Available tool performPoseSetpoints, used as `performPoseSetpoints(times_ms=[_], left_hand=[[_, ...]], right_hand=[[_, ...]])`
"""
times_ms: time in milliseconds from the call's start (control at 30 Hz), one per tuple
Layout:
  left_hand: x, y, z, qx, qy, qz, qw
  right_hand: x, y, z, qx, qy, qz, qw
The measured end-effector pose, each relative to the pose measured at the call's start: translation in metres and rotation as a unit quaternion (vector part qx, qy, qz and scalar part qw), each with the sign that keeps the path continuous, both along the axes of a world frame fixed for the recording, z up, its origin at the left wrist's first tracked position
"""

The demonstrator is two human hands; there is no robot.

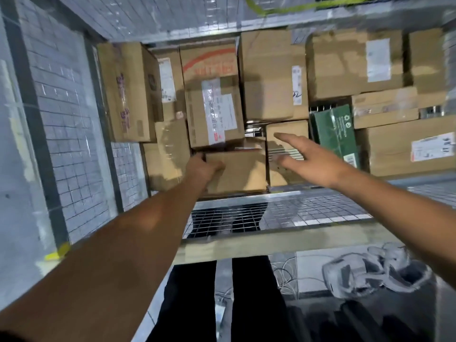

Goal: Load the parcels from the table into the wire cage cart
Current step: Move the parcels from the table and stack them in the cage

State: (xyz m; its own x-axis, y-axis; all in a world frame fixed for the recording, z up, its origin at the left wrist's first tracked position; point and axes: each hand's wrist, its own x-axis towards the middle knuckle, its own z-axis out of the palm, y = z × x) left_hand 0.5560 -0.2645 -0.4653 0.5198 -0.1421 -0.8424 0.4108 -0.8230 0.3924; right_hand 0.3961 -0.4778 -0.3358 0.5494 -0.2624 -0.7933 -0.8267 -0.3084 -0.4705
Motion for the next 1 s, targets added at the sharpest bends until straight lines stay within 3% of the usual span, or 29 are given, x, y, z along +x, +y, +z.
performPoseSetpoints(times_ms=[100, 200, 333, 467, 567, 767, 1000], left_hand=[[-0.018, -0.01, -0.003, 0.084, -0.145, -0.082, 0.983], [-0.047, -0.022, 0.003, 0.105, -0.222, -0.283, 0.927], [-0.06, -0.028, 0.007, 0.148, -0.207, -0.496, 0.83], [-0.064, -0.033, 0.006, 0.037, -0.231, -0.647, 0.726], [-0.061, -0.048, -0.011, -0.006, -0.2, -0.734, 0.649], [-0.052, -0.036, -0.029, 0.019, -0.188, -0.749, 0.635], [-0.028, -0.008, -0.005, 0.086, -0.137, -0.721, 0.673]], right_hand=[[0.001, -0.007, -0.009, -0.006, 0.002, 0.042, 0.999], [-0.002, -0.018, -0.014, -0.013, 0.006, 0.049, 0.999], [-0.009, -0.03, -0.013, -0.037, 0.014, 0.016, 0.999], [-0.015, -0.035, -0.014, -0.038, 0.02, 0.002, 0.999], [-0.021, -0.037, -0.025, -0.035, 0.035, -0.003, 0.999], [-0.024, -0.033, -0.046, -0.014, 0.088, 0.044, 0.995], [-0.022, -0.021, -0.044, -0.014, 0.105, 0.06, 0.993]])
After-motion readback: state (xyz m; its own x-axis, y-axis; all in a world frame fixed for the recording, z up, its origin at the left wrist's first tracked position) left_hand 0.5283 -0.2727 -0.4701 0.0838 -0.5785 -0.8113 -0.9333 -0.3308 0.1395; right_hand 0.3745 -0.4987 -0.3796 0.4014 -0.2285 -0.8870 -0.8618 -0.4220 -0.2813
